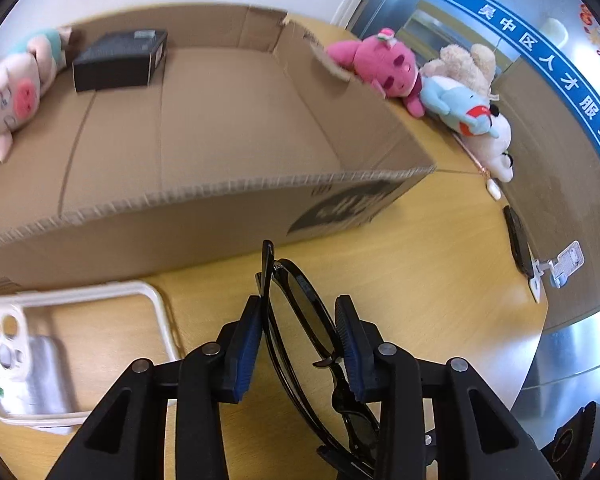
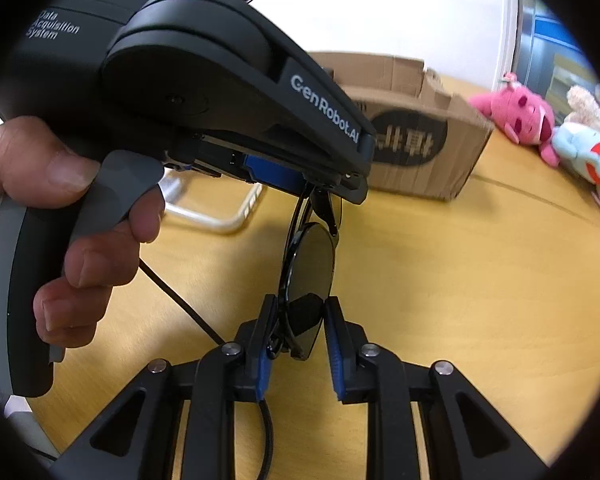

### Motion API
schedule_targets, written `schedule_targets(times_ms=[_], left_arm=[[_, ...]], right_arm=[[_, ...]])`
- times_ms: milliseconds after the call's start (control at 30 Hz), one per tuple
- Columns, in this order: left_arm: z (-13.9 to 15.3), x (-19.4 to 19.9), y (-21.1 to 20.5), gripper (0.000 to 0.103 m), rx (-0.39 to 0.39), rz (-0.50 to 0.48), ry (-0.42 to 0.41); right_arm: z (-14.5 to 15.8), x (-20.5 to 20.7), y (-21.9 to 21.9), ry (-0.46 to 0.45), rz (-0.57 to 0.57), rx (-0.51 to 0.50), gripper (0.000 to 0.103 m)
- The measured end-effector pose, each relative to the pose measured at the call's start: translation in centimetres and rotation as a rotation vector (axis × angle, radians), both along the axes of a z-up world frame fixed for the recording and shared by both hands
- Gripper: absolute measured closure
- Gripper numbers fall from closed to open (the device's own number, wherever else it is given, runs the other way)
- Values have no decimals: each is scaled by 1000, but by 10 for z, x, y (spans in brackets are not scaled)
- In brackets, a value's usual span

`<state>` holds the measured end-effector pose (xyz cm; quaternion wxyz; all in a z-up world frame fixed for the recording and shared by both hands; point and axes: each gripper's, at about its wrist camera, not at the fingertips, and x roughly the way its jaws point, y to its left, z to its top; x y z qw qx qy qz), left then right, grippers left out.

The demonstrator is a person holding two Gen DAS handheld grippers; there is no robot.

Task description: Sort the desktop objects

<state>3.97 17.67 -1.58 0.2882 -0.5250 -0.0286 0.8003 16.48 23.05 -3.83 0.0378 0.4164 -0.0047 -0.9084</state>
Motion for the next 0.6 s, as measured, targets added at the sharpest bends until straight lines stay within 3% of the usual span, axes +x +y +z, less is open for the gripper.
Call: schedule_targets(times_ms=[200,600], left_arm=[[40,-4,-5,69,-10,9,93],[147,-58,7,69,-18,2,275]], right_arm=[[25,-8,-5,73,12,15,81],[103,-65,0,243,12,23,81]])
